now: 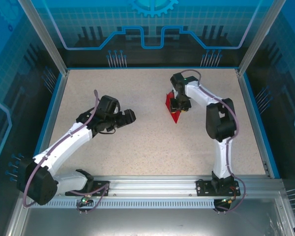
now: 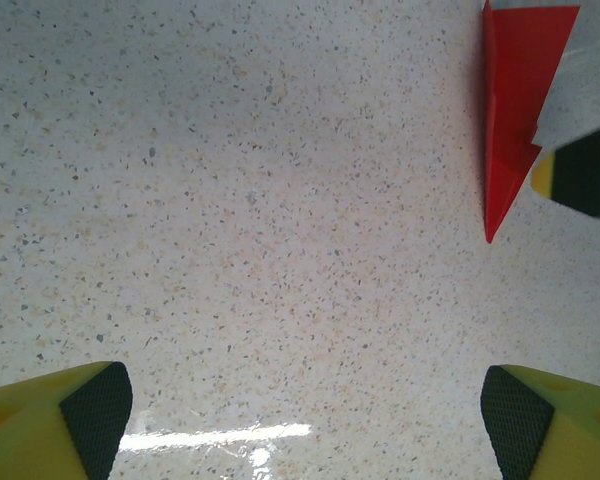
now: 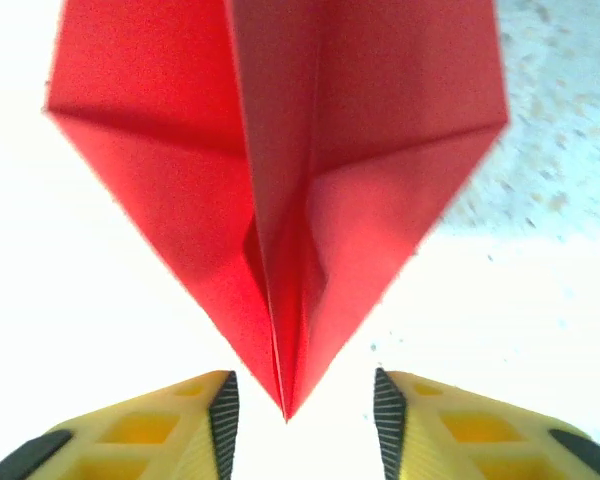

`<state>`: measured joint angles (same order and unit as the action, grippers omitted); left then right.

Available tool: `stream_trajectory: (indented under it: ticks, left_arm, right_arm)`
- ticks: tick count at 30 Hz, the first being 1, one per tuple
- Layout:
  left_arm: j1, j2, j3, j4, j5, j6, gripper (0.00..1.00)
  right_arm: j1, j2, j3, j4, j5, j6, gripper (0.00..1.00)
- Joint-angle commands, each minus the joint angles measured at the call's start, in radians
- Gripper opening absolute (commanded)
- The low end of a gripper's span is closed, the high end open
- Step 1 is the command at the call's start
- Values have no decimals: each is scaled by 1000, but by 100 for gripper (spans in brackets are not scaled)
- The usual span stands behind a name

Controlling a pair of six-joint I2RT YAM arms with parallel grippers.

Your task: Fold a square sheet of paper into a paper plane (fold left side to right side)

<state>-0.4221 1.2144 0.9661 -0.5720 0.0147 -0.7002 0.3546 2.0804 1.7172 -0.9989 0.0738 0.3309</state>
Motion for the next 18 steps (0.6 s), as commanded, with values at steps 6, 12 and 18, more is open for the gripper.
stream_trajectory:
  ticks: [6,12,18]
  left_arm:
    - [172,-45,41,-6,19,53,95]
    - [219,-130,-45,126,-280,132,96]
    - [218,-214,-256,400,-483,309,96]
  right_arm:
    - [-33,-435,-293,98,56,-99,66]
    - [-158,-708,-552,314,86,-135,83]
    - [-274,-841,-745,525,86,-139,99]
